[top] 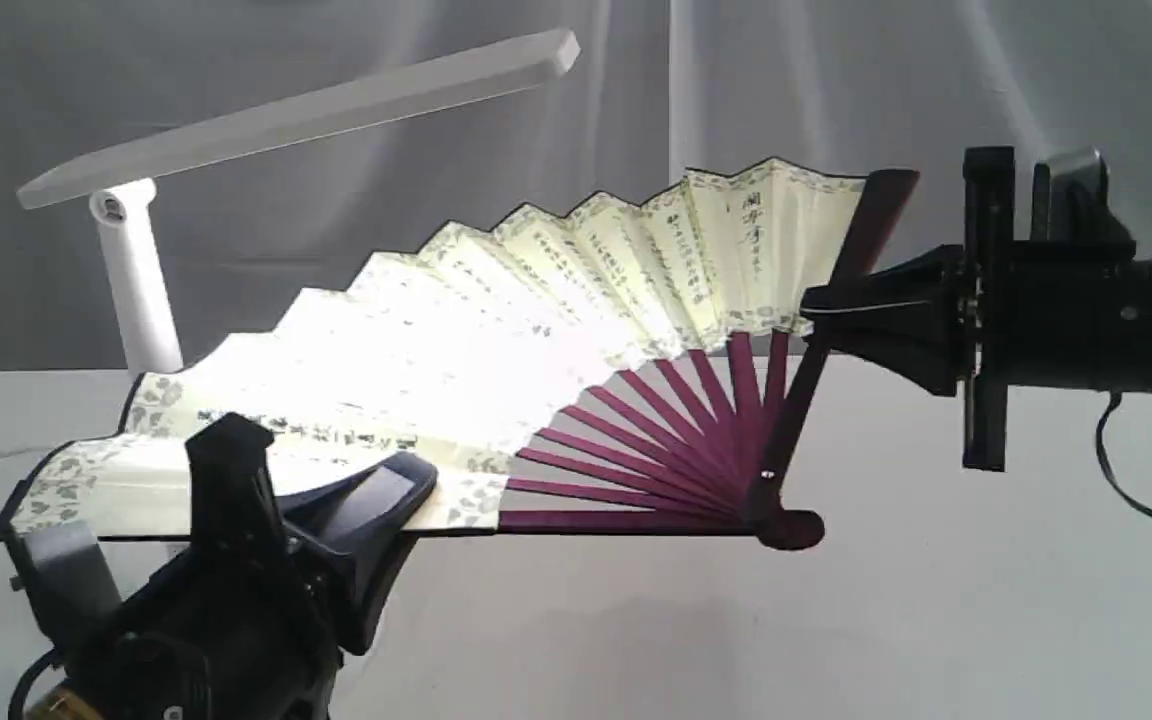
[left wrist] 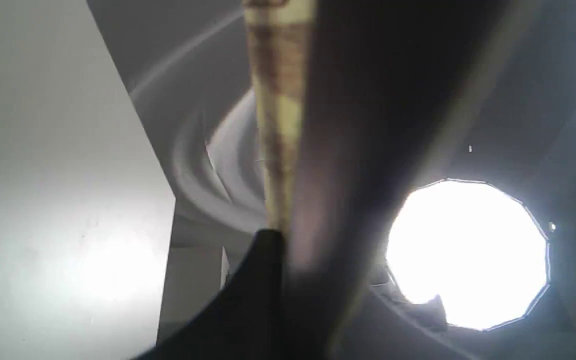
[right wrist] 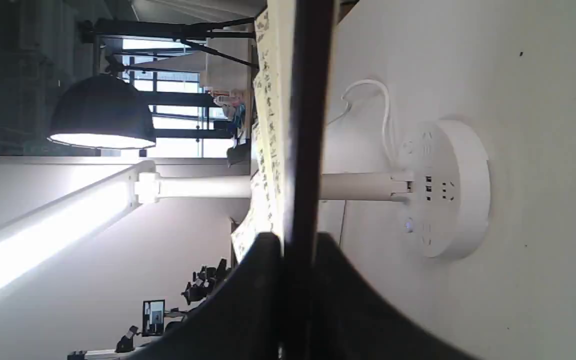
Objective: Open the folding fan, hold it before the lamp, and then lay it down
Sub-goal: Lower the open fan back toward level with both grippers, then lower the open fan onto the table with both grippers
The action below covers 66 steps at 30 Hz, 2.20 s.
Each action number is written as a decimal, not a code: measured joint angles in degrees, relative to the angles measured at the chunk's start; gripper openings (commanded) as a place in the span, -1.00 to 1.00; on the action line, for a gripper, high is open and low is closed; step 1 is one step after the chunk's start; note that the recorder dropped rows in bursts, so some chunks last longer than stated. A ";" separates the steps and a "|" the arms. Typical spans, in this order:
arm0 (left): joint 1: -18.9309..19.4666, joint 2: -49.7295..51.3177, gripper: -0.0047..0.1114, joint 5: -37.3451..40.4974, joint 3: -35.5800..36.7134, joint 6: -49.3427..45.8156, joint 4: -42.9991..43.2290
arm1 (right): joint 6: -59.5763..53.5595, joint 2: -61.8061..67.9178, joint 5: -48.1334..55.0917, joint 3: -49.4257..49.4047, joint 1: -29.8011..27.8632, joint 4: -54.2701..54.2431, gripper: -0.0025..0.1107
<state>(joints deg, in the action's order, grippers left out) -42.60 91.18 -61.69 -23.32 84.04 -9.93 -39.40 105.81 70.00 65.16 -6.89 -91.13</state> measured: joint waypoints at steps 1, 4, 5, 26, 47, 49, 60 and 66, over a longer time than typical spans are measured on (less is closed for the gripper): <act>0.00 0.77 -0.92 0.00 -0.44 0.10 0.27 | -0.22 0.40 -0.13 0.00 0.02 0.00 -0.96; 0.00 2.61 -0.92 -0.13 -1.32 0.39 0.48 | -0.46 1.40 -0.55 0.00 -0.35 0.11 -0.96; 0.00 3.40 -0.92 -0.37 -1.40 0.80 0.52 | -0.54 1.68 -0.65 0.00 -0.60 0.11 -0.96; 0.00 14.67 -0.92 -1.80 -8.26 3.56 2.30 | -0.47 2.81 -6.21 -0.10 -5.07 6.20 -0.96; 0.00 26.75 -0.92 -4.20 -11.84 7.90 2.53 | -5.82 14.28 -8.56 -0.10 -5.10 3.35 -0.96; 0.00 27.91 -0.92 -4.11 -13.07 7.90 3.08 | -6.04 15.11 -9.33 -0.10 -5.21 3.10 -0.96; 0.00 32.95 -0.92 -3.53 -15.02 9.86 3.65 | -7.55 18.26 -12.93 -0.10 -5.37 3.22 -0.96; 0.00 32.95 -0.92 -3.15 -15.02 10.53 3.88 | -7.55 18.38 -13.81 -0.10 -5.37 3.59 -0.96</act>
<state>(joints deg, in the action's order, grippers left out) -42.60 124.14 -64.85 -38.33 94.57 -6.05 -46.95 124.19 56.19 65.06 -12.27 -87.54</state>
